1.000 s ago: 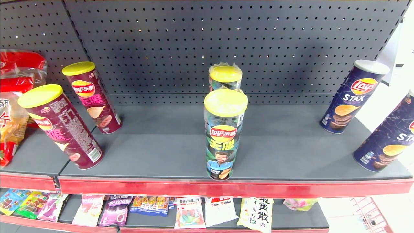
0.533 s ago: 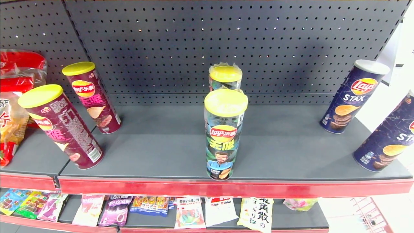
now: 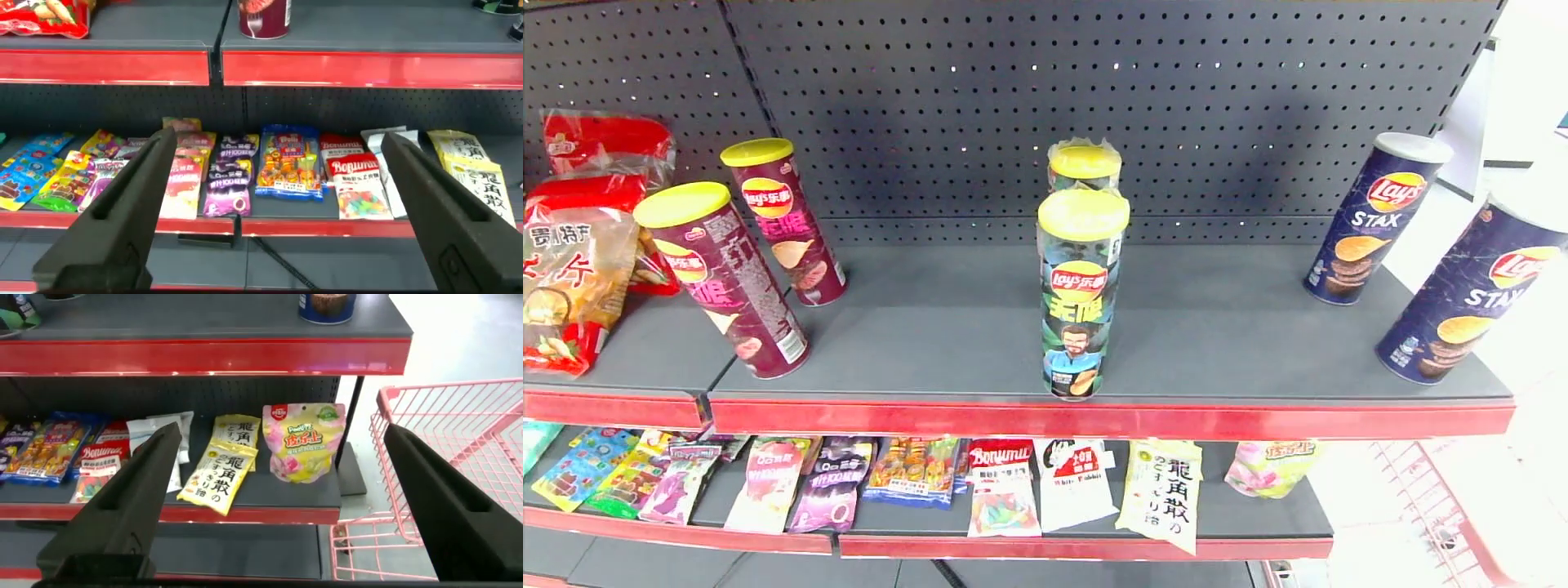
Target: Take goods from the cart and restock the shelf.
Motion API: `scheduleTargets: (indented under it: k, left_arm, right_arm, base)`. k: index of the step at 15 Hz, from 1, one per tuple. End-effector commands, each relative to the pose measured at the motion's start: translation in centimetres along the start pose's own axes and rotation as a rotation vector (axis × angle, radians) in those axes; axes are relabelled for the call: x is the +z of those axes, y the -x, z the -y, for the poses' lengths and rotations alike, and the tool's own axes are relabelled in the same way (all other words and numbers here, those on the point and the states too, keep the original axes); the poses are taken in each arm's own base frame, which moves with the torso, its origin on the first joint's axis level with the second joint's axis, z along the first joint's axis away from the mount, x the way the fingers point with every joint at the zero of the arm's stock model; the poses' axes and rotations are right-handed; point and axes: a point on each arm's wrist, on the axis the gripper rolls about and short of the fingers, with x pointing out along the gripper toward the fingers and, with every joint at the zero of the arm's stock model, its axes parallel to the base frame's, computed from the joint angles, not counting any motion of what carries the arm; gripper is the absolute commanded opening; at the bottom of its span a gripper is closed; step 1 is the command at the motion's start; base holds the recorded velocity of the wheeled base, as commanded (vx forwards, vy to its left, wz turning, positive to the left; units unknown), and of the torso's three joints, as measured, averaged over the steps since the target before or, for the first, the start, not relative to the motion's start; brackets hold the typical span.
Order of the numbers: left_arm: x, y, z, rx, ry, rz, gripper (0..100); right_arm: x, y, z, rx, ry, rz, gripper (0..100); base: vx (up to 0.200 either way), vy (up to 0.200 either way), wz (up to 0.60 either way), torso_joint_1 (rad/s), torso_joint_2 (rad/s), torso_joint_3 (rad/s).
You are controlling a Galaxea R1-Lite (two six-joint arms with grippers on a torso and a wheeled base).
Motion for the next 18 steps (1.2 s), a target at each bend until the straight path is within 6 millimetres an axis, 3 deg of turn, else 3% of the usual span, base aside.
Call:
scheduleTargets:
  k: [1, 18]
  left_arm:
    - [-0.01, -0.01, 0.0, 0.001, 0.0, -0.002, 100]
    - [-0.01, -0.01, 0.0, 0.001, 0.0, -0.002, 100]
  right_arm:
    - [0.0, 0.0, 0.0, 0.001, 0.0, 0.0, 100]
    - [0.0, 0.0, 0.0, 0.001, 0.0, 0.0, 100]
  base:
    - [0.0, 0.0, -0.6, 0.017, 0.01, -0.002]
    - [0.0, 0.0, 0.0, 0.001, 0.0, 0.0]
